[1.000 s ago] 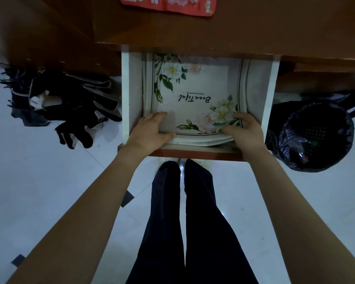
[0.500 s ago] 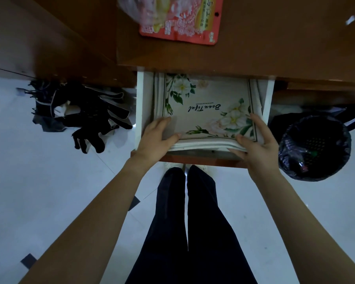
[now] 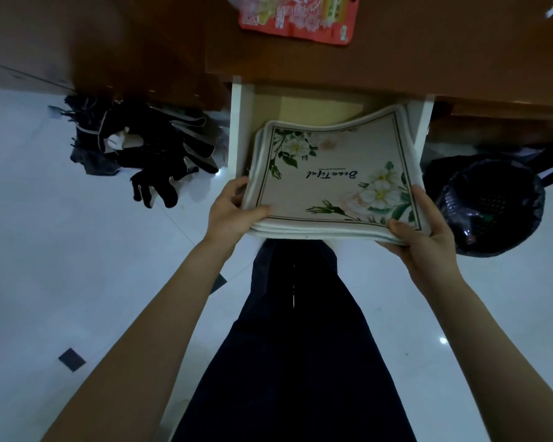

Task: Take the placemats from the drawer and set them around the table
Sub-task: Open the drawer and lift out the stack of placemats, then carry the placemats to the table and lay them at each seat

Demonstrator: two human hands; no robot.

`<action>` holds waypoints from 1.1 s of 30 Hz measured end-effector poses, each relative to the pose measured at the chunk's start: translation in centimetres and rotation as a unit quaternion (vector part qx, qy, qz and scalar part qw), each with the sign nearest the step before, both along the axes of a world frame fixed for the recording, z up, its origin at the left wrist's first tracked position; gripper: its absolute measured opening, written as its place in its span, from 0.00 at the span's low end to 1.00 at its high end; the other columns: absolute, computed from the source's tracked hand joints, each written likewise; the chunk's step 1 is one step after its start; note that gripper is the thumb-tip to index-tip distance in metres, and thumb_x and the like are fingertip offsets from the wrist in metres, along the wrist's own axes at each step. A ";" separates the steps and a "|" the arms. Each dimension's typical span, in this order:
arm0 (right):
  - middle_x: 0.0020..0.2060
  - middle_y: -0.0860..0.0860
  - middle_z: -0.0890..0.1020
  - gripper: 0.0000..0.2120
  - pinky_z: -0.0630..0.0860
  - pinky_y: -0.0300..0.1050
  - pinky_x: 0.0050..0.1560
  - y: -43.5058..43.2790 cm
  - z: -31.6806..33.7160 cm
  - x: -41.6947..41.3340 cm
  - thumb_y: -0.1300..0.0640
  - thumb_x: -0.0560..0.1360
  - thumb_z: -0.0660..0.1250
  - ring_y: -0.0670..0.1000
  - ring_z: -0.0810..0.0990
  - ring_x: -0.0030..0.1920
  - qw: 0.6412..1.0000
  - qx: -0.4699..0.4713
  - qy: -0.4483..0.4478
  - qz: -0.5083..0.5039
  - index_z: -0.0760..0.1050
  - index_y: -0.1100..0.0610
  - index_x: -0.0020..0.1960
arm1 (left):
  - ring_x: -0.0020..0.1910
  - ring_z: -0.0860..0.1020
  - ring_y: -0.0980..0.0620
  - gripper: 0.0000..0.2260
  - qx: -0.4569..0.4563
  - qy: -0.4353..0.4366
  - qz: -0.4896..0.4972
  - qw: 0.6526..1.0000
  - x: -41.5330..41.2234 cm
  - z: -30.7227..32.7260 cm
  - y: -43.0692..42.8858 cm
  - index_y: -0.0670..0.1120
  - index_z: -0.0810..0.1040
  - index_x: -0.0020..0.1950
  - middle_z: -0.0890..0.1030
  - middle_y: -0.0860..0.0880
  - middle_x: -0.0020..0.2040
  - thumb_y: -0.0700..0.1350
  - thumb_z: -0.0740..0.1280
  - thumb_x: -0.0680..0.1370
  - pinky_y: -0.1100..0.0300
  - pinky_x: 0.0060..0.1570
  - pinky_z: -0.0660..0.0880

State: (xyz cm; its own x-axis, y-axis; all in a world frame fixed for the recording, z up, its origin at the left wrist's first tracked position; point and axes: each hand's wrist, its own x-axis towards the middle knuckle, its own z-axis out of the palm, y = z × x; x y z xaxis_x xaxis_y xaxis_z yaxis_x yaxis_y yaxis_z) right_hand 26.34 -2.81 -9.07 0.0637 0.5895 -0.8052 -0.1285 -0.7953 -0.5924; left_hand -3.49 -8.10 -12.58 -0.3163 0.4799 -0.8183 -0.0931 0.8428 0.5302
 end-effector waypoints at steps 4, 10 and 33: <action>0.67 0.49 0.76 0.33 0.82 0.49 0.49 -1.3 -0.6 1.2 0.73 0.72 0.68 0.53 0.80 0.61 0.996 -0.026 -0.029 0.075 0.70 0.49 0.72 | 0.68 0.71 0.51 0.31 0.010 -0.067 -0.045 0.997 -0.7 0.2 -1.1 0.57 0.77 0.63 0.75 0.51 0.65 0.46 0.78 0.60 0.54 0.68 0.70; 0.65 0.48 0.77 0.39 0.81 0.48 0.53 0.3 -0.6 2.4 0.74 0.69 0.71 0.52 0.80 0.60 0.973 -0.104 -0.010 0.208 0.69 0.43 0.71 | 0.72 0.65 0.52 0.37 -0.011 -0.138 -0.085 0.987 -1.9 0.0 -1.5 0.59 0.72 0.70 0.66 0.50 0.73 0.40 0.78 0.65 0.54 0.71 0.67; 0.63 0.41 0.76 0.42 0.76 0.31 0.51 1.7 40.9 -0.4 0.81 0.65 0.69 0.36 0.78 0.59 0.944 0.280 -0.081 0.157 0.70 0.50 0.72 | 0.61 0.76 0.57 0.34 0.300 -0.075 -0.128 0.942 -2.1 42.3 5.1 0.59 0.75 0.66 0.74 0.54 0.67 0.29 0.74 0.68 0.56 0.60 0.76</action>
State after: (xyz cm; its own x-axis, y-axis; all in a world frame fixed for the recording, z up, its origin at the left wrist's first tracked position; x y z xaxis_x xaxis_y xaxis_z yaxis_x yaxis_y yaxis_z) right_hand 25.93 -1.12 31.84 -0.0894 0.9299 -0.3568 0.1889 -0.3359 -0.9228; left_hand -5.59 -2.98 29.70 -0.0287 0.9155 -0.4014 -0.0388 0.4002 0.9156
